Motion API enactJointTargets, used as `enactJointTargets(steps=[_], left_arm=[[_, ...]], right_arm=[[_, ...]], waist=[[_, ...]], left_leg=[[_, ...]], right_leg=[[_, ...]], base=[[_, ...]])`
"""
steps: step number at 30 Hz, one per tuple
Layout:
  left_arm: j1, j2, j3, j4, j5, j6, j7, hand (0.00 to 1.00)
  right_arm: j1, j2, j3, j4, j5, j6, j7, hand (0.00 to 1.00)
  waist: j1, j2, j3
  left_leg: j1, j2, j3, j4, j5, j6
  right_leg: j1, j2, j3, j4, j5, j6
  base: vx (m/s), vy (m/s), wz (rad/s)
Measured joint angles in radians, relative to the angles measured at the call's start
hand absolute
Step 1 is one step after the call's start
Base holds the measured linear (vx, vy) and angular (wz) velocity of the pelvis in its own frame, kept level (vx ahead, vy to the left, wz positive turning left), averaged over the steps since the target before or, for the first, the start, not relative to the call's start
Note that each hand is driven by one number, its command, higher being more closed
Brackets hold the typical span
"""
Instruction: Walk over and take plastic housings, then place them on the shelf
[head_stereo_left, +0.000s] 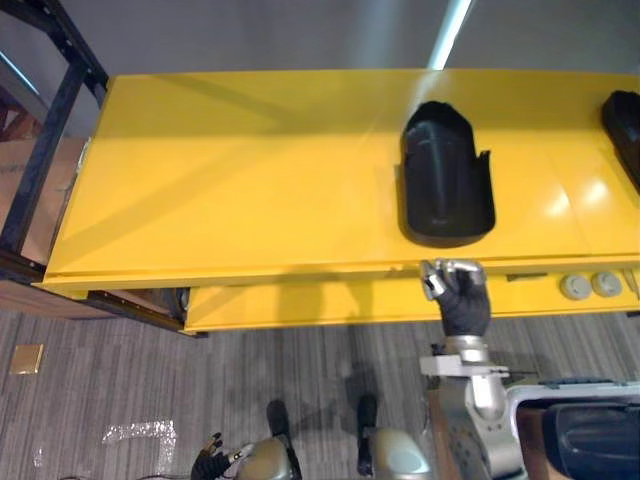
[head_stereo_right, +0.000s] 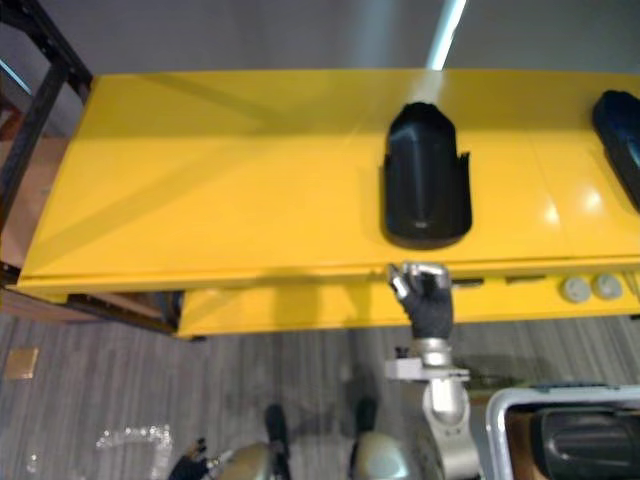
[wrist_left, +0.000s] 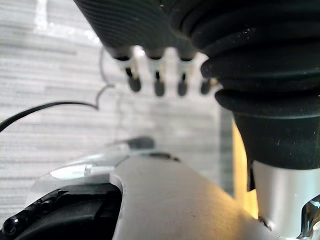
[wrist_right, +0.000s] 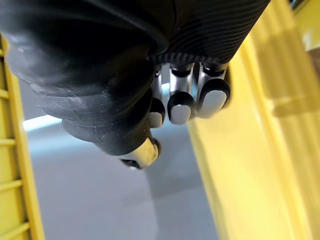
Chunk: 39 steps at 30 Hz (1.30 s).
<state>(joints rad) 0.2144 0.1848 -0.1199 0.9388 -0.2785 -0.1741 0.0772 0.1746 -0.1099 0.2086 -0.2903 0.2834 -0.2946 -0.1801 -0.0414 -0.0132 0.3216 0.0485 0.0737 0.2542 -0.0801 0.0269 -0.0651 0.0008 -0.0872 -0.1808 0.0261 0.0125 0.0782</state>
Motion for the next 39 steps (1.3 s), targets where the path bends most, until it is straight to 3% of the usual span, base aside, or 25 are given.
enactJointTargets(steps=[12, 18, 27, 31, 35, 39], left_arm=[[-0.016, -0.005, -0.019, 0.025, 0.001, 0.017, 0.008, 0.00], [-0.018, -0.008, -0.014, 0.019, 0.002, 0.031, 0.004, 0.00], [-0.017, -0.031, 0.020, -0.015, 0.013, 0.045, -0.016, 0.00], [-0.017, -0.038, 0.030, -0.018, 0.013, 0.044, -0.020, 0.00], [-0.017, -0.040, 0.031, -0.025, 0.012, 0.043, -0.021, 0.00], [-0.018, -0.036, 0.035, -0.059, 0.013, 0.044, -0.021, 0.00]], right_arm=[[-0.113, 0.006, -0.058, 0.204, -0.047, 0.000, -0.151, 1.00], [-0.274, 0.005, -0.142, 0.304, -0.070, 0.000, -0.169, 1.00], [-0.462, -0.027, -0.228, 0.441, -0.094, 0.075, -0.170, 1.00], [-0.526, -0.035, -0.242, 0.501, -0.102, 0.078, -0.172, 1.00], [-0.536, -0.034, -0.270, 0.498, -0.111, 0.073, -0.211, 1.00], [-0.514, -0.035, -0.285, 0.378, -0.183, 0.074, -0.250, 1.00]], waist=[[0.016, 0.021, -0.034], [0.032, 0.023, -0.035], [0.059, 0.049, -0.019], [0.061, 0.057, -0.014], [0.067, 0.057, -0.011], [0.065, 0.050, 0.018]], left_leg=[[-0.014, -0.012, -0.054, 0.000, 0.006, 0.004], [-0.015, -0.024, -0.083, 0.000, 0.011, 0.008], [-0.016, -0.034, -0.106, 0.000, 0.016, 0.014], [-0.016, -0.034, -0.106, 0.000, 0.018, 0.015], [-0.019, -0.034, -0.106, -0.001, 0.018, 0.015], [-0.035, -0.031, -0.106, -0.001, 0.019, 0.016]], right_leg=[[0.018, -0.008, -0.050, -0.006, 0.000, 0.001], [0.037, -0.018, -0.077, -0.015, 0.000, 0.002], [0.050, -0.026, -0.101, -0.018, 0.001, 0.003], [0.050, -0.026, -0.102, -0.018, 0.001, 0.004], [0.046, -0.026, -0.102, -0.018, 0.001, 0.004], [0.029, -0.026, -0.099, -0.011, 0.002, 0.003]], base=[[-0.01, 0.003, 0.12], [0.01, 0.012, 0.15], [0.00, 0.008, 0.08], [0.00, 0.000, 0.00], [0.00, 0.000, 0.00], [0.00, 0.000, 0.00]])
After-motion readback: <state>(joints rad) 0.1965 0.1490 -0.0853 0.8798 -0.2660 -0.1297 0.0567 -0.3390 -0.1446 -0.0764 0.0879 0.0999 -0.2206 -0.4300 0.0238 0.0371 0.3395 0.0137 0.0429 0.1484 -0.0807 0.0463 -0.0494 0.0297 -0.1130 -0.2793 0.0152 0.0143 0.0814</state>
